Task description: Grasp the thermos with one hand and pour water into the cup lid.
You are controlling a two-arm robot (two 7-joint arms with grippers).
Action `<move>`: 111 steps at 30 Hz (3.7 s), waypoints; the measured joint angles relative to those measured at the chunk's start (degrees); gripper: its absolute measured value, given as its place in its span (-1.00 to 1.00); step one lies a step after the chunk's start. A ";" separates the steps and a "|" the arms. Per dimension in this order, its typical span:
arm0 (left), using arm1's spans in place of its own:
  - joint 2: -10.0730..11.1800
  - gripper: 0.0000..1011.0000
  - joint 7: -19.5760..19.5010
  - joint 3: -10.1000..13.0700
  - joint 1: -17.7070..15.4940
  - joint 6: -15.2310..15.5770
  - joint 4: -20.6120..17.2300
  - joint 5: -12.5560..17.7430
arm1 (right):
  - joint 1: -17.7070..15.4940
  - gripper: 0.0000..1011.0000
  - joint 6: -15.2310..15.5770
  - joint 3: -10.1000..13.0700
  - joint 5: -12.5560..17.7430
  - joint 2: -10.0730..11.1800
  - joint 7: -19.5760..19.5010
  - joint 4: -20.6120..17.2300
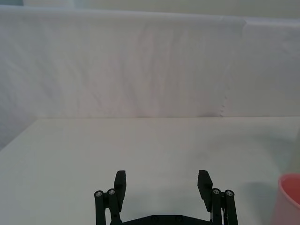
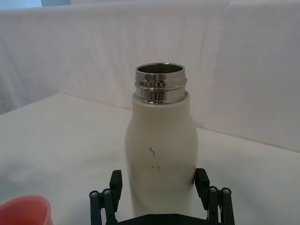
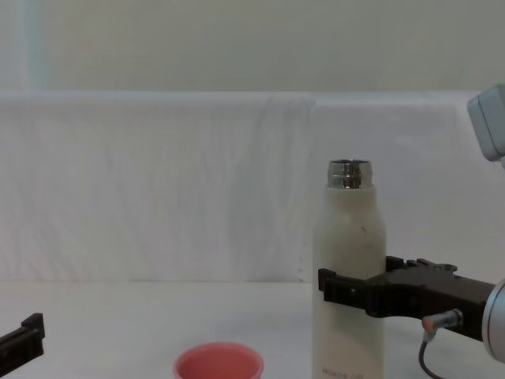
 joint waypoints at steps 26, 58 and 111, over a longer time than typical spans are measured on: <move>0.00 0.98 0.00 0.00 0.00 0.00 0.00 0.00 | 2.06 0.98 -0.47 -0.29 -1.89 -2.17 -0.78 2.68; 0.00 0.98 0.00 0.00 0.00 0.00 0.00 0.00 | 3.38 0.96 -0.11 -0.03 -3.44 -3.14 -1.31 4.24; 0.00 0.98 0.00 0.00 0.00 0.00 0.00 0.00 | -1.24 0.89 0.98 -0.36 -16.20 4.14 -1.24 -8.14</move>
